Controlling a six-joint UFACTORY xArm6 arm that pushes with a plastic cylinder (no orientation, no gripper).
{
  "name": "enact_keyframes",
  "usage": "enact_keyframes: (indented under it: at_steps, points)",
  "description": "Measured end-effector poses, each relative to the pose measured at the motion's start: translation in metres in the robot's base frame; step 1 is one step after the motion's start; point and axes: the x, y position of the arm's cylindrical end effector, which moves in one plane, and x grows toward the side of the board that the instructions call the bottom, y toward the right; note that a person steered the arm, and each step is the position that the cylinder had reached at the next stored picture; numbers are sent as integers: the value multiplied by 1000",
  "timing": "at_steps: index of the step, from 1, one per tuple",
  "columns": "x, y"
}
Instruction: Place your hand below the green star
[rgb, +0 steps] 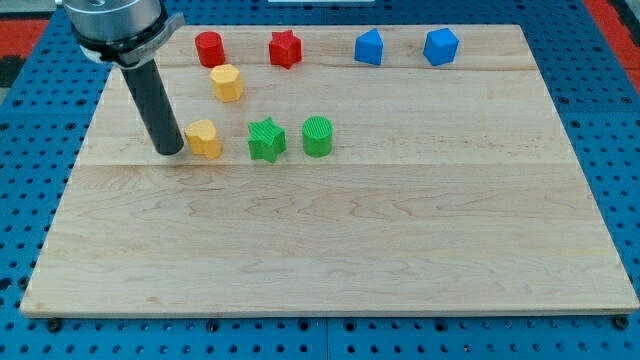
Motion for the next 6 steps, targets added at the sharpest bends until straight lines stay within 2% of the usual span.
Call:
enact_keyframes:
  at_steps: [1,2,4,5,6]
  points:
    - [32,76]
    - [29,113]
    - [4,111]
    - [19,103]
    - [15,-2]
